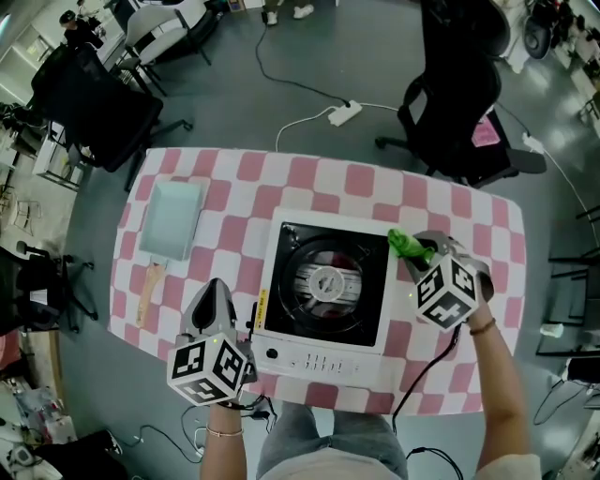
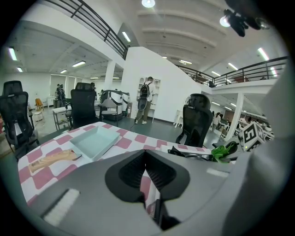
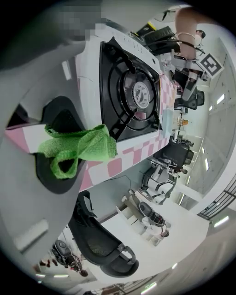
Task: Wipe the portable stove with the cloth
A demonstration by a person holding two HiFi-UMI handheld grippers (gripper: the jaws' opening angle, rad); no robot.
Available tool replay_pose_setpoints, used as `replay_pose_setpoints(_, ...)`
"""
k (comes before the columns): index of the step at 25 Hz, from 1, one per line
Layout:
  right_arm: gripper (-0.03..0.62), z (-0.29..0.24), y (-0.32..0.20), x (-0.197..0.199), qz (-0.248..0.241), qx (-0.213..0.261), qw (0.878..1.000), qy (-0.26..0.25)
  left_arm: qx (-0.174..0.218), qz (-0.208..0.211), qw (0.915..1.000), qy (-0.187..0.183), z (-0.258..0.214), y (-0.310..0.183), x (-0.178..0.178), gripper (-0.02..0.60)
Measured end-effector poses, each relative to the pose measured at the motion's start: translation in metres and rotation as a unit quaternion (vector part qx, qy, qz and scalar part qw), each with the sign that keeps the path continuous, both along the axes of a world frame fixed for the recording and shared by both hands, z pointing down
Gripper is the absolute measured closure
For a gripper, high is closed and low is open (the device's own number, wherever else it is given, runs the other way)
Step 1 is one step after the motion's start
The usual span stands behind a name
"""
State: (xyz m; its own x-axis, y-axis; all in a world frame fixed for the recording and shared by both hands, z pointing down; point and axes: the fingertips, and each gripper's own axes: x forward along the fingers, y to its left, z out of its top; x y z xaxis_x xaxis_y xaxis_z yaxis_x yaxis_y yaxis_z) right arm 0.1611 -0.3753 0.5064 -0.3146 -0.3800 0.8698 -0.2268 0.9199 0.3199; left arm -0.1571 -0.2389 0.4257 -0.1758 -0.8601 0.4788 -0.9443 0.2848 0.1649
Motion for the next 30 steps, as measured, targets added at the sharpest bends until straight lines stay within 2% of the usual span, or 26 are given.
replay_pose_setpoints(9, 0.487, 0.003, 0.005, -0.002, -0.034, -0.006, 0.999, 0.031, 0.001, 0.0, 1.0, 0.006, 0.001, 0.001, 0.001, 0.581)
replay_pose_setpoints(30, 0.487, 0.005, 0.021, -0.003, -0.048, 0.001, 0.997, 0.056, 0.004, 0.009, 0.9999, 0.013, -0.001, 0.005, 0.007, 0.581)
